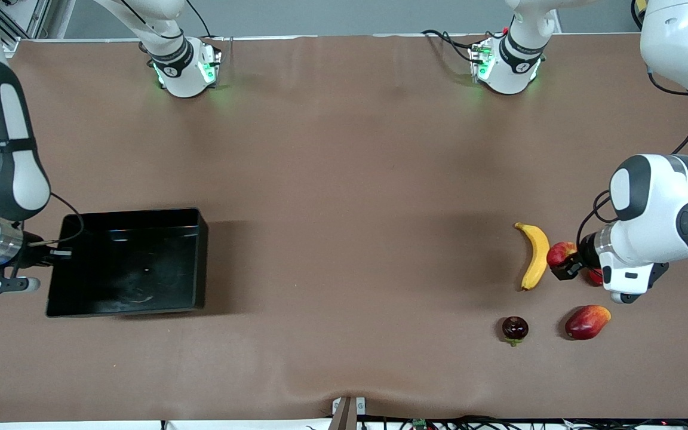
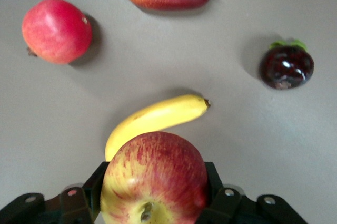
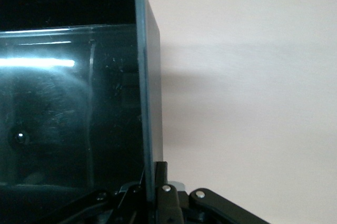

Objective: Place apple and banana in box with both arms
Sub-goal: 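Lift the apple with the left gripper while the right gripper drags the tray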

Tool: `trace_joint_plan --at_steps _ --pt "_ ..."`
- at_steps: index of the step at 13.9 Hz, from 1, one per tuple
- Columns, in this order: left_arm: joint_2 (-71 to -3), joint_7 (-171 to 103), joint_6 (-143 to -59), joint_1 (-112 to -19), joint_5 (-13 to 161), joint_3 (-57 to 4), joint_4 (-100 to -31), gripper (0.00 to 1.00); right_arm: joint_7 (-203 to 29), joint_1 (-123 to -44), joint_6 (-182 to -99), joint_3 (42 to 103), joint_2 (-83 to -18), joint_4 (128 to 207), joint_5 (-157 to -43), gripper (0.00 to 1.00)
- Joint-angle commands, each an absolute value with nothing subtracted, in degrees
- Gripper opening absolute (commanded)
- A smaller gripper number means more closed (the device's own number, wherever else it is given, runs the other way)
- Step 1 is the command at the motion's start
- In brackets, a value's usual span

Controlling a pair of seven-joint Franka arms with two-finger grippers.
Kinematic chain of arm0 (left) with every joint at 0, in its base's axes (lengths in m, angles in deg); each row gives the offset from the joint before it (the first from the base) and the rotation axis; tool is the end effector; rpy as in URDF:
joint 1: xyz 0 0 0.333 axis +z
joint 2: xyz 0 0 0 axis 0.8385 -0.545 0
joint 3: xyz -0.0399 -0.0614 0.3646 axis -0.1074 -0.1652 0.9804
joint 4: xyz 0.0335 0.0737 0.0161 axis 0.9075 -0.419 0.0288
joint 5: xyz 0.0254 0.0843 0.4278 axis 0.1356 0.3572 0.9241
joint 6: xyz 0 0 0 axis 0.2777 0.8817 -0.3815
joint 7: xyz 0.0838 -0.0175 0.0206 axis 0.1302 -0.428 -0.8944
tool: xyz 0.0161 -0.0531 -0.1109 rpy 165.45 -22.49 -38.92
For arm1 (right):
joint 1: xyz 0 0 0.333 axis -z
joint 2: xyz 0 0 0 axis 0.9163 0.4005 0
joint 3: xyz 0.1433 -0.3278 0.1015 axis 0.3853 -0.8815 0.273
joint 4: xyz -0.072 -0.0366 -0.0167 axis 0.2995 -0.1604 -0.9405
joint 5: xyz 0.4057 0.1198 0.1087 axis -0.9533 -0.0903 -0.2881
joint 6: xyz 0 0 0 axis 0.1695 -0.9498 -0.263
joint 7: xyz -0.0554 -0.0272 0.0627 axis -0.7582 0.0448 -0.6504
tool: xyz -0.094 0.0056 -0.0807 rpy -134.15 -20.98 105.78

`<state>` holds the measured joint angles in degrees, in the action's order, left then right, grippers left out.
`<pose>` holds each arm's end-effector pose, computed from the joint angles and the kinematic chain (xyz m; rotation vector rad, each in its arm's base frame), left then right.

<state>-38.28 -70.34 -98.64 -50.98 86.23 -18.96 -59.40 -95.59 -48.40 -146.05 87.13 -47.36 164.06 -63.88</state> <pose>0.7298 -0.0371 0.3574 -2.9604 -1.0132 0.1409 0.7223 -0.1238 0.3458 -3.0559 -0.0917 0.0013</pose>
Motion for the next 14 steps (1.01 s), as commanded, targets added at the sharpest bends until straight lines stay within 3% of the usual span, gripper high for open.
trace_joint_plan --at_steps 1,5,9,14 --pt "-35.97 -71.48 -94.76 -50.82 87.19 -19.48 -60.13 0.00 -89.20 -47.93 -143.50 93.66 -50.16 165.19 -64.02 0.00" --pt "-35.53 -72.61 -94.23 -50.83 87.11 -20.35 -59.96 0.00 -77.42 -49.85 -143.58 101.33 -49.81 165.62 -64.02 0.00" --pt "-35.27 -77.79 -93.00 -50.82 86.76 -23.60 -59.96 0.00 -66.17 -60.56 -144.71 101.34 -49.90 166.59 -64.02 0.00" --pt "-35.44 -84.03 -92.91 -50.91 86.75 -27.74 -60.31 0.00 -49.29 -72.96 -151.91 101.25 -49.02 168.17 -63.67 0.00"
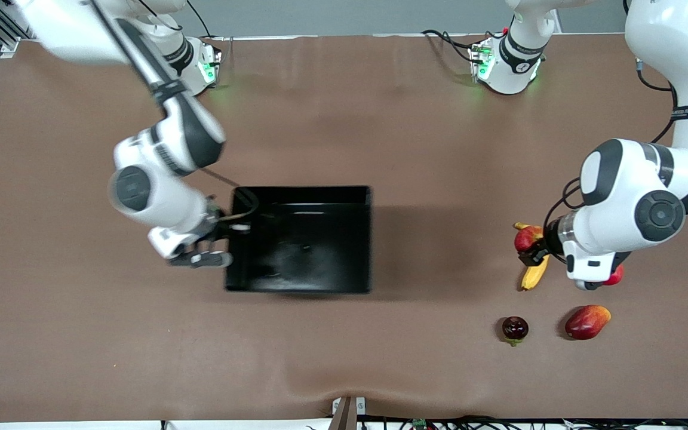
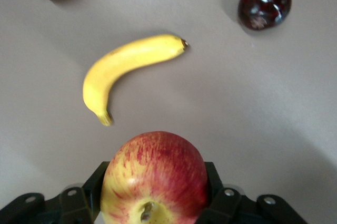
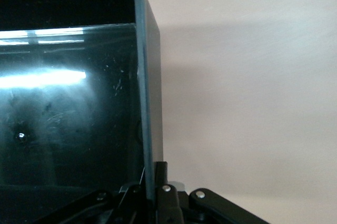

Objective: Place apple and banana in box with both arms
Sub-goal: 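Lift the apple with the left gripper while the right gripper drags the tray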

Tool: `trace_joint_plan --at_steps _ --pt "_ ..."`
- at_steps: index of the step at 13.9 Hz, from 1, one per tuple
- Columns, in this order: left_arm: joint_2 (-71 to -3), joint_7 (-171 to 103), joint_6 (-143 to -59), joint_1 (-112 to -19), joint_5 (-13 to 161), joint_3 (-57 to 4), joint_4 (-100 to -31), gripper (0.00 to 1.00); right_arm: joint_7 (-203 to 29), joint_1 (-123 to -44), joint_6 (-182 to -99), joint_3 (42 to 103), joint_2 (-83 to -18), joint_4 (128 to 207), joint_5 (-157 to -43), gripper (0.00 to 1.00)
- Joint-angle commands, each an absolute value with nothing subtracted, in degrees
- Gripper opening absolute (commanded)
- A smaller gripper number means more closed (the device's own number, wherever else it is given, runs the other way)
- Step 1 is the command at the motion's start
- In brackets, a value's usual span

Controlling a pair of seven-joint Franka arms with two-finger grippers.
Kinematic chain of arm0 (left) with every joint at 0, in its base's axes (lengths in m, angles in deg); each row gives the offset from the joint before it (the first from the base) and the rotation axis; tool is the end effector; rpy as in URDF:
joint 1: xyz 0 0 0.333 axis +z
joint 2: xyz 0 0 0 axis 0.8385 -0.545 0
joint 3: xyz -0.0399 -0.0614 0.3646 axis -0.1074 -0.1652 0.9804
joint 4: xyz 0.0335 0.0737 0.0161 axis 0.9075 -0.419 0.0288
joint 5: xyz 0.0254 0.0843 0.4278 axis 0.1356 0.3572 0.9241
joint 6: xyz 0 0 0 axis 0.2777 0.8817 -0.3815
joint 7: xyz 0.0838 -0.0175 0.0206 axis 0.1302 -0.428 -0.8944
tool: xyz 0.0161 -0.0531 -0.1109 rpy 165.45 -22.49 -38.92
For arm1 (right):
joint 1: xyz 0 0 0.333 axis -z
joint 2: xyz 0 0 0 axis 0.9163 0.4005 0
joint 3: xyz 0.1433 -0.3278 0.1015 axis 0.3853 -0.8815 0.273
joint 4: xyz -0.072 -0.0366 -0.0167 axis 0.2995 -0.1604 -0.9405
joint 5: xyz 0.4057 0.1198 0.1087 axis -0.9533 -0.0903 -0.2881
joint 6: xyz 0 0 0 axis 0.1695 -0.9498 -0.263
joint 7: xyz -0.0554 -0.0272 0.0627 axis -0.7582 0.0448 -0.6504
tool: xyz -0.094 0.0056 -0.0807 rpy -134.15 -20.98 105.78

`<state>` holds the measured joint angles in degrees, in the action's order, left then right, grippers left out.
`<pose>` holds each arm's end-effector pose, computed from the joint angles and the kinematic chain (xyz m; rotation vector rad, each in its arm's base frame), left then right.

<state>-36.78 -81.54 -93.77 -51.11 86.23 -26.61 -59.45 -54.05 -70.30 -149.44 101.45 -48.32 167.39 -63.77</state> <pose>0.7075 -0.1217 0.3782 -2.9217 -1.1108 0.2395 0.6546 0.3066 0.3546 -2.9632 0.0821 0.0856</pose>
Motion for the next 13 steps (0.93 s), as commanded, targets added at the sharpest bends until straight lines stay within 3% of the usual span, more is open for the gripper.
trace_joint_plan --at_steps 1,7,13 --pt "-35.44 -85.44 -92.91 -50.91 86.75 -28.61 -60.22 0.00 -47.00 -74.89 -153.23 101.16 -48.06 168.26 -63.32 0.00" --pt "-36.15 -90.28 -93.00 -53.11 87.02 -30.64 -60.04 0.00 -34.52 -84.04 -159.39 99.58 -41.56 167.82 -56.56 0.00" --pt "-36.15 -99.05 -93.26 -56.26 86.75 -33.63 -59.96 0.00 -27.04 -88.18 -163.09 99.40 -36.46 165.37 -52.33 0.00"
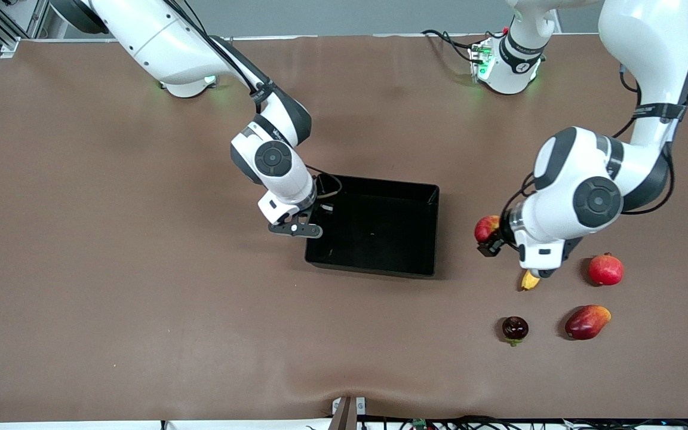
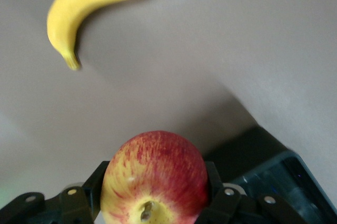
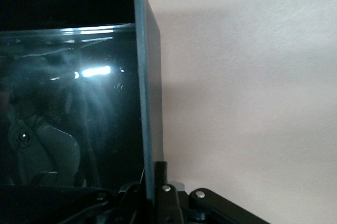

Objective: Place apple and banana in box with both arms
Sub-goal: 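Lift the apple with the left gripper while the right gripper drags the tray, then lower the apple into the tray while the right gripper releases the tray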

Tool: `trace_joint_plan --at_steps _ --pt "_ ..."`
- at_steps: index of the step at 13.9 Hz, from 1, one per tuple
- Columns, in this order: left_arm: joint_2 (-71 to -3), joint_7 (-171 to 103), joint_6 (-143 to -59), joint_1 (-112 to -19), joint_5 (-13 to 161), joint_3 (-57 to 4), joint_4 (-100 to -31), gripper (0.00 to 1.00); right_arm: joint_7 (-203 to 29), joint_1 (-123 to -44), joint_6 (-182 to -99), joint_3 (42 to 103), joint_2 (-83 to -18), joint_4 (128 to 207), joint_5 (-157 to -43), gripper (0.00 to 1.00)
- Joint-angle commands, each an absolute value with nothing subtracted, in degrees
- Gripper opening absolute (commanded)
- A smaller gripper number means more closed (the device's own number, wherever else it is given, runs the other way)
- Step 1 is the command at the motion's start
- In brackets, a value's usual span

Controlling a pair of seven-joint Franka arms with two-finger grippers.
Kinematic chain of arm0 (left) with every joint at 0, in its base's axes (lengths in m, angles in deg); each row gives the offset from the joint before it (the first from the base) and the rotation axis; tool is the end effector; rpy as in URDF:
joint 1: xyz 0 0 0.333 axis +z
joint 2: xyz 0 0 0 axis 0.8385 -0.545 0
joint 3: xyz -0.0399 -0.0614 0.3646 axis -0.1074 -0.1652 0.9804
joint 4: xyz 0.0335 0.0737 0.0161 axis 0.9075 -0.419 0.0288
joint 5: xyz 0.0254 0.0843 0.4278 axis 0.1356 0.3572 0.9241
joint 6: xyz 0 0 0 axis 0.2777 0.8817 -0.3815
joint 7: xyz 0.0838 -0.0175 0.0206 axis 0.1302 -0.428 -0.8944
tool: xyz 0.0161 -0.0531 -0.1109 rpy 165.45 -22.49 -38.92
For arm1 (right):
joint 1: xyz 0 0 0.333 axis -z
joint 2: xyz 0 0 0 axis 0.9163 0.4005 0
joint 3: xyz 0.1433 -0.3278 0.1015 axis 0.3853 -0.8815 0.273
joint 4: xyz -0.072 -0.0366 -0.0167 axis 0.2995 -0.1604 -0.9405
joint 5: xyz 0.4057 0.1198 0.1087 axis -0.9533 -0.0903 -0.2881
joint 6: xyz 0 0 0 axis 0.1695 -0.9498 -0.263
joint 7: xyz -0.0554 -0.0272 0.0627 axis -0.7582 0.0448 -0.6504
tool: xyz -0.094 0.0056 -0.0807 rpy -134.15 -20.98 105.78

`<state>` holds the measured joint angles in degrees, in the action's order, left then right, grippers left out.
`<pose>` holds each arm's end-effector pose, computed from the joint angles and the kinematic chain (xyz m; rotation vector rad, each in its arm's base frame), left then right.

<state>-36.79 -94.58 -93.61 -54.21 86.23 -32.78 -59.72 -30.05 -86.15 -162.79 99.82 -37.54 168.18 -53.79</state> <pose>0.6794 -0.2245 0.3860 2.8820 1.2161 -0.2706 0.5734 0.4672 0.2358 -3.0034 0.2111 0.0376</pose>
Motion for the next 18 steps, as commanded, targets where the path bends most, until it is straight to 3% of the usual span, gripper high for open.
trace_joint_plan --at_steps 1,2,3,4,11,16,17,18 --pt "-36.41 -100.64 -93.78 -57.84 86.67 -33.63 -59.96 0.00 -26.59 -88.62 -163.18 99.40 -36.02 164.93 -52.15 0.00" --pt "-37.28 -102.66 -94.31 -59.07 86.84 -33.63 -59.78 0.00 -26.59 -89.06 -163.09 99.40 -36.01 164.83 -51.46 0.01" --pt "-37.90 -104.94 -95.27 -60.91 87.19 -33.63 -59.35 0.00 -26.59 -89.06 -163.09 99.40 -36.01 164.75 -50.58 0.43" --pt "-39.04 -106.44 -96.41 -62.32 87.37 -33.63 -58.82 0.00 -26.59 -88.98 -163.09 99.40 -36.10 164.83 -49.53 0.99" --pt "-47.38 -108.39 -100.37 -66.46 89.57 -33.37 -59.16 0.00 -27.55 -84.68 -161.43 99.67 -40.75 165.36 -48.72 1.00" --pt "-51.96 -108.48 -102.30 -68.40 89.57 -33.37 -59.43 0.00 -39.30 -77.39 -151.43 100.19 -47.68 165.62 -49.34 1.00" --pt "-52.84 -108.39 -103.01 -68.40 89.65 -33.28 -59.60 0.10 -42.21 -75.90 -148.53 100.19 -49.70 165.71 -49.51 1.00" --pt "-53.37 -108.39 -103.28 -68.49 89.65 -33.28 -59.60 0.27 -43.80 -74.31 -146.58 100.19 -51.38 165.71 -49.52 1.00"
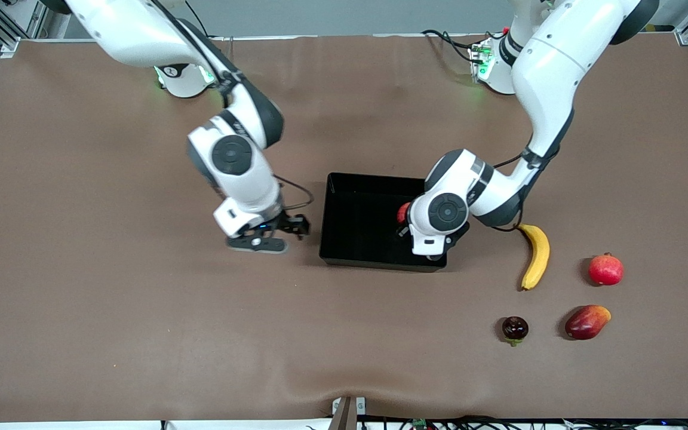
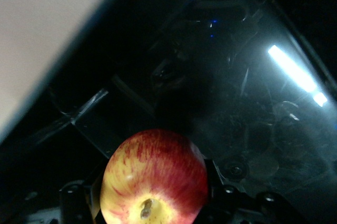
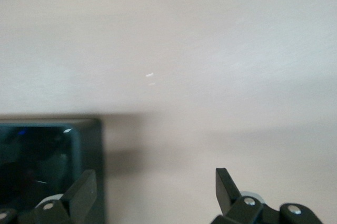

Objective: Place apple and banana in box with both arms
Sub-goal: 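Lower the apple into the tray while the right gripper releases the tray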

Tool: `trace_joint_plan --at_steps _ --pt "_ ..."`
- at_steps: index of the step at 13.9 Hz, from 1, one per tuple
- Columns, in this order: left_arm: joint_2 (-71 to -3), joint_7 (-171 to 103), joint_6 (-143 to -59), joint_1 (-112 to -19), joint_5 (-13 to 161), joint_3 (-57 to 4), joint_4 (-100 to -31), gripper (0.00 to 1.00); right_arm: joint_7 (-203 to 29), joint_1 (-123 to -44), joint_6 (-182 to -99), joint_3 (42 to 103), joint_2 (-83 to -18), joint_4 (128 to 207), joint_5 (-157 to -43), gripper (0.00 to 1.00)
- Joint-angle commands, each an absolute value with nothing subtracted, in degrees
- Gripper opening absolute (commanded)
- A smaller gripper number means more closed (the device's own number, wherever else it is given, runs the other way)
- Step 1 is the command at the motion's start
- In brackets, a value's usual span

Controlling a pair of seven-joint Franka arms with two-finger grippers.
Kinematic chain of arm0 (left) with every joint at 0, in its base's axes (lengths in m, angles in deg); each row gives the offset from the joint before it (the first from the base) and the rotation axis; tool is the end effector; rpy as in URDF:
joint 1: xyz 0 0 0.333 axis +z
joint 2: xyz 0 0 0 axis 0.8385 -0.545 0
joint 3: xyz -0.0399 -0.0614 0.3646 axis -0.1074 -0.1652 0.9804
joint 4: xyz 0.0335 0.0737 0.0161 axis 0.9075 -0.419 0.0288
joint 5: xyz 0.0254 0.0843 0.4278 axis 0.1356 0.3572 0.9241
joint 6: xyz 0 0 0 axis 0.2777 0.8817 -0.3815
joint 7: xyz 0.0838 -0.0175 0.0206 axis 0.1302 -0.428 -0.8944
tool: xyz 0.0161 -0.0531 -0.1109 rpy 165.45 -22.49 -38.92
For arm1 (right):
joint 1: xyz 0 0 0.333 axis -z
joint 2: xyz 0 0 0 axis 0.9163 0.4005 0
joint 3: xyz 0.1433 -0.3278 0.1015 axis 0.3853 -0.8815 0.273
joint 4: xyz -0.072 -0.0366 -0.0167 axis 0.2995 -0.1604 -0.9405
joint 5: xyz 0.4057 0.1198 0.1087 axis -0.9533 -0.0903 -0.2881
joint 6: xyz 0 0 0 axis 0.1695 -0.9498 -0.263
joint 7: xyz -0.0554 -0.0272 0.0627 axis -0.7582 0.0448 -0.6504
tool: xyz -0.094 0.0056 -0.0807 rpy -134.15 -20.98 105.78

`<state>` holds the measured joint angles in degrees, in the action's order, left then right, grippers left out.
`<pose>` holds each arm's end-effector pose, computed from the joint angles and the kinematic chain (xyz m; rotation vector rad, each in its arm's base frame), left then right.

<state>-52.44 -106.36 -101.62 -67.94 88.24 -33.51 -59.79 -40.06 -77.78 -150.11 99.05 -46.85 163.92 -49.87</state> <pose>0.6113 -0.3917 0.2114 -2.8136 -1.1214 0.4586 0.6490 0.3611 0.3624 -3.1128 0.1292 -0.1266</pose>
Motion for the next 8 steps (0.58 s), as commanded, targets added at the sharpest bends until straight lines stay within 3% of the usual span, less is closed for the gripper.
trace_joint_plan --at_steps 1,2,3,8 --pt "-53.64 -108.39 -103.37 -68.49 89.74 -33.19 -59.60 0.40 -45.73 -72.73 -144.91 100.19 -52.78 165.80 -49.60 1.00" --pt "-53.64 -108.30 -103.37 -68.49 89.74 -33.10 -59.60 0.85 -48.10 -71.24 -143.33 100.28 -53.84 165.80 -49.69 1.00" --pt "-53.64 -108.22 -103.37 -68.49 89.83 -33.02 -59.52 1.00 -51.52 -69.22 -142.01 100.28 -54.55 165.71 -50.21 1.00" --pt "-48.56 -107.43 -102.76 -67.00 90.27 -32.93 -57.59 1.00 -70.86 -58.50 -134.63 100.11 -59.47 165.71 -60.49 1.00"
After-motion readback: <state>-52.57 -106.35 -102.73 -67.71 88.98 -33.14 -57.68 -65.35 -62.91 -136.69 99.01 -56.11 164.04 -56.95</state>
